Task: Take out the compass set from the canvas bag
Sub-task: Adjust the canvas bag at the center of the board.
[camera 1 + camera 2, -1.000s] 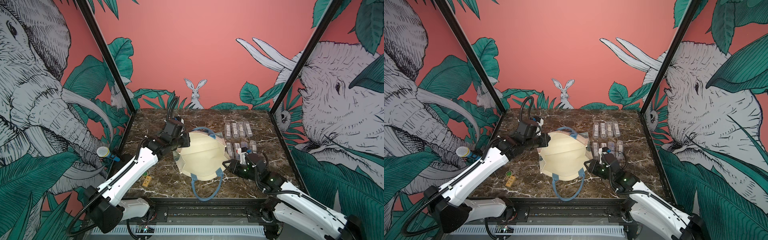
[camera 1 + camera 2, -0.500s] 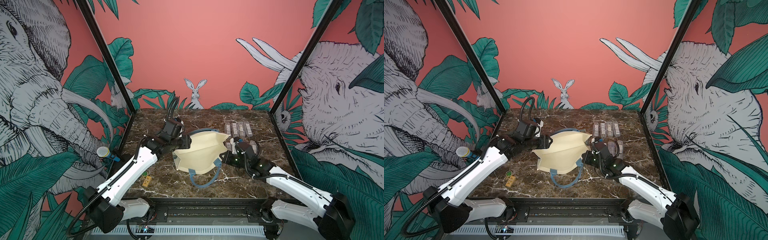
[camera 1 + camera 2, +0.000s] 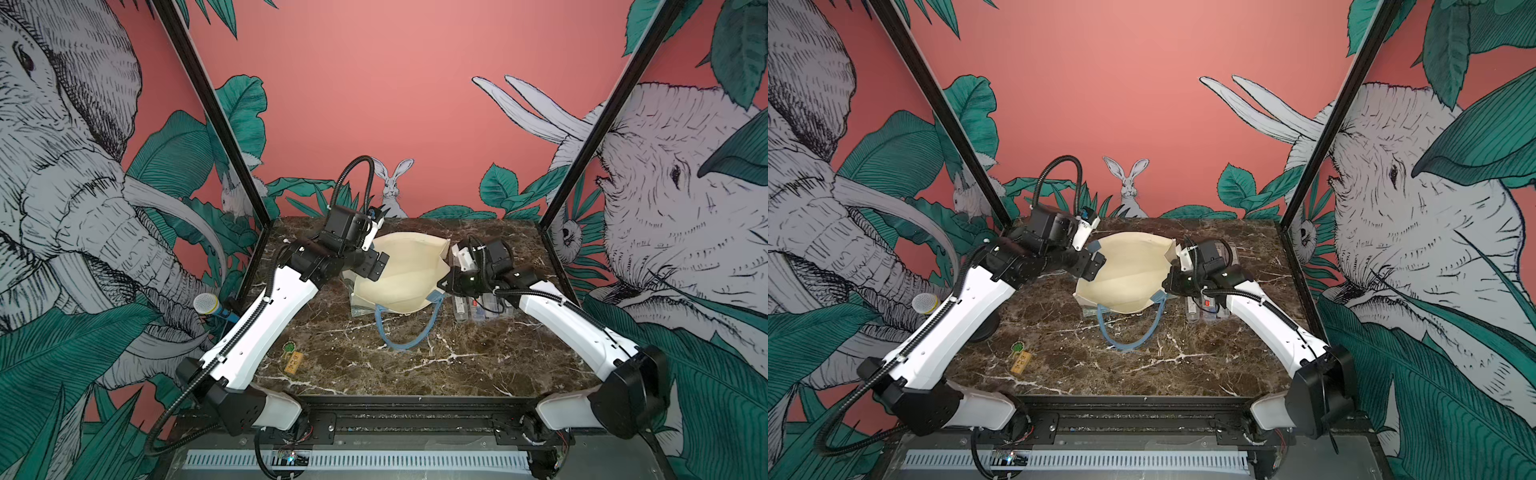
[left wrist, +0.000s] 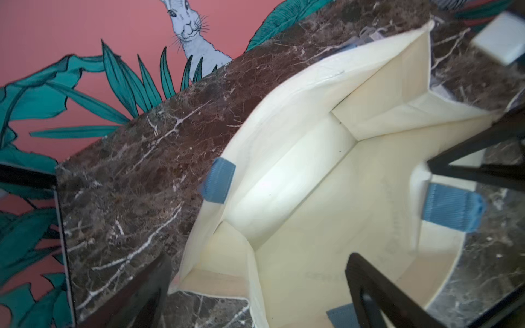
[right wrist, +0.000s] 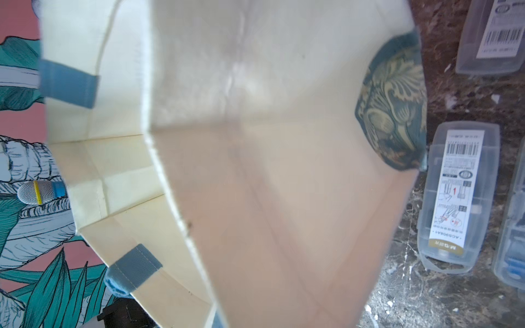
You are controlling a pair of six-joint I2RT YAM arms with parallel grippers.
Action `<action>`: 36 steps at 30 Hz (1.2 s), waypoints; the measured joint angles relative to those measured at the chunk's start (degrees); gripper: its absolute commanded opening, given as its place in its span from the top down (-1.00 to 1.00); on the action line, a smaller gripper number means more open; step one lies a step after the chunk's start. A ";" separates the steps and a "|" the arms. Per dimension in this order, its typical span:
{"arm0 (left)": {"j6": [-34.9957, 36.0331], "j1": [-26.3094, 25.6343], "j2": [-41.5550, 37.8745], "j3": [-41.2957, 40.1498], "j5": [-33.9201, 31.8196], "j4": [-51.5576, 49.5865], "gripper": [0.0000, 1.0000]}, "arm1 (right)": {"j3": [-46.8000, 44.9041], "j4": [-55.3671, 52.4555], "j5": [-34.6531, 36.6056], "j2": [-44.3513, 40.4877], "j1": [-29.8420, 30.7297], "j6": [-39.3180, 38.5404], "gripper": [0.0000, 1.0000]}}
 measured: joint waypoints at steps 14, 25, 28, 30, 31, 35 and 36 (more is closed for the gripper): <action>12.17 7.87 24.79 15.45 14.23 2.32 -0.51 | 5.25 -3.23 -5.33 5.31 -2.86 -5.68 1.00; 12.61 8.50 25.05 16.06 16.09 0.13 0.90 | 10.88 -3.06 -7.02 11.78 -4.26 -5.95 1.00; 12.09 8.66 24.26 15.32 14.25 -0.17 1.00 | 13.75 -2.97 -7.21 14.34 -4.35 -6.03 1.00; 11.65 8.87 23.39 14.62 13.03 -0.46 1.00 | 16.06 -3.06 -7.30 16.59 -4.44 -6.19 0.96; 11.37 8.94 22.91 14.27 12.20 -0.61 1.00 | 17.51 -3.06 -7.32 17.97 -4.57 -6.29 0.88; 8.24 9.60 20.59 12.17 8.13 -1.11 1.00 | 22.58 -2.99 -6.34 22.21 -4.90 -6.80 0.34; 7.06 9.75 19.98 11.56 6.93 -1.14 1.00 | 23.56 -2.93 -6.01 22.71 -5.07 -6.73 0.27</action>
